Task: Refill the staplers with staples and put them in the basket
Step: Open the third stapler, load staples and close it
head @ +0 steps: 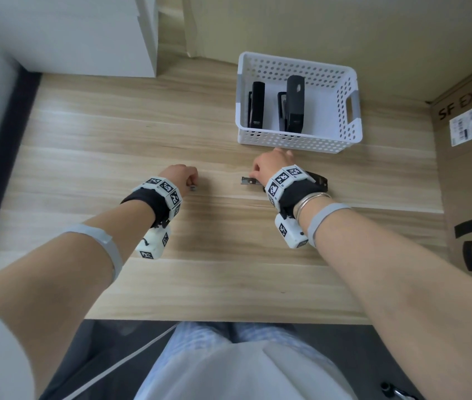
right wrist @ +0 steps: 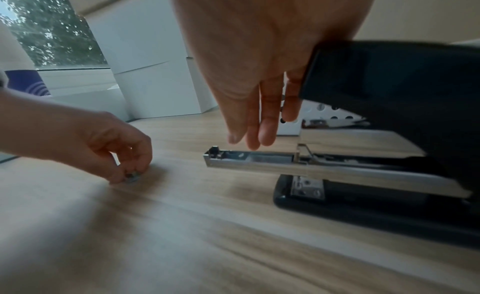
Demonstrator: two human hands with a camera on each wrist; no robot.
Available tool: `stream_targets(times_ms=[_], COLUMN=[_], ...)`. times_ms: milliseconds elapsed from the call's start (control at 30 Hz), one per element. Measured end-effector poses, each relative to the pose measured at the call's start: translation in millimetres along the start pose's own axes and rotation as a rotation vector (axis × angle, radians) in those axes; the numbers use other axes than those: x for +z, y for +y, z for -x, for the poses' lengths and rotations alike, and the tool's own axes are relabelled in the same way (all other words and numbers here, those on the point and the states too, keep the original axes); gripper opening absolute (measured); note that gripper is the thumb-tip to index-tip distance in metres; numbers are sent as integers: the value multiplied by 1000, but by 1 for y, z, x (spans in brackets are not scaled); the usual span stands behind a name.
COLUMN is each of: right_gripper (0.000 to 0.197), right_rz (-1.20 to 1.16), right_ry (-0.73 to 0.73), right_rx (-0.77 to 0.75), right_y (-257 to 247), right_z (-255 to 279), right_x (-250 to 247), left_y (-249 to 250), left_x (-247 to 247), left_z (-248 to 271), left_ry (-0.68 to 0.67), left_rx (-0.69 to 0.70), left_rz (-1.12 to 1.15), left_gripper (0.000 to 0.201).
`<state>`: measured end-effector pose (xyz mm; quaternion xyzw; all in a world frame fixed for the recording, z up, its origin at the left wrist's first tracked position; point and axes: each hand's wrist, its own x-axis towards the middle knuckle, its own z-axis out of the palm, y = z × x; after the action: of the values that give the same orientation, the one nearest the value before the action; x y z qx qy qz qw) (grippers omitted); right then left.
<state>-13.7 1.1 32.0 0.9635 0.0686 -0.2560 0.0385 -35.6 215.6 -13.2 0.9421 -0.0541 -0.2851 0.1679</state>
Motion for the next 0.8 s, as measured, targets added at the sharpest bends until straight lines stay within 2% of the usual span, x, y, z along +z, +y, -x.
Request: stream_targets(times_ms=[233,400,533,633,733,800], right_gripper=[25,21,17,22,30,30], right_rz=[-28,-86,-174,-193,-202,-203], right_ry=[19,36,65,77,87,114], right_rx=[-13,-27,-99,-138,-143,-125], right_y=[9,15,13,7,3,3], right_z=[1,-1,-4,-5,-6,-7], right_x=[1,2,1,-1,-4,-4], left_y=[25,40,58,70,77,79], left_x=[1,0,-6,-12,-12,-11], left_z=[-12,-16,-17,-19,-22,-23], left_ry=[-42,26,43,5,-17,0], left_rx=[14,65,108,95,90,82], left_rz=[37,116,228,355,452,508], left_gripper=[25,21,16,16,2,16])
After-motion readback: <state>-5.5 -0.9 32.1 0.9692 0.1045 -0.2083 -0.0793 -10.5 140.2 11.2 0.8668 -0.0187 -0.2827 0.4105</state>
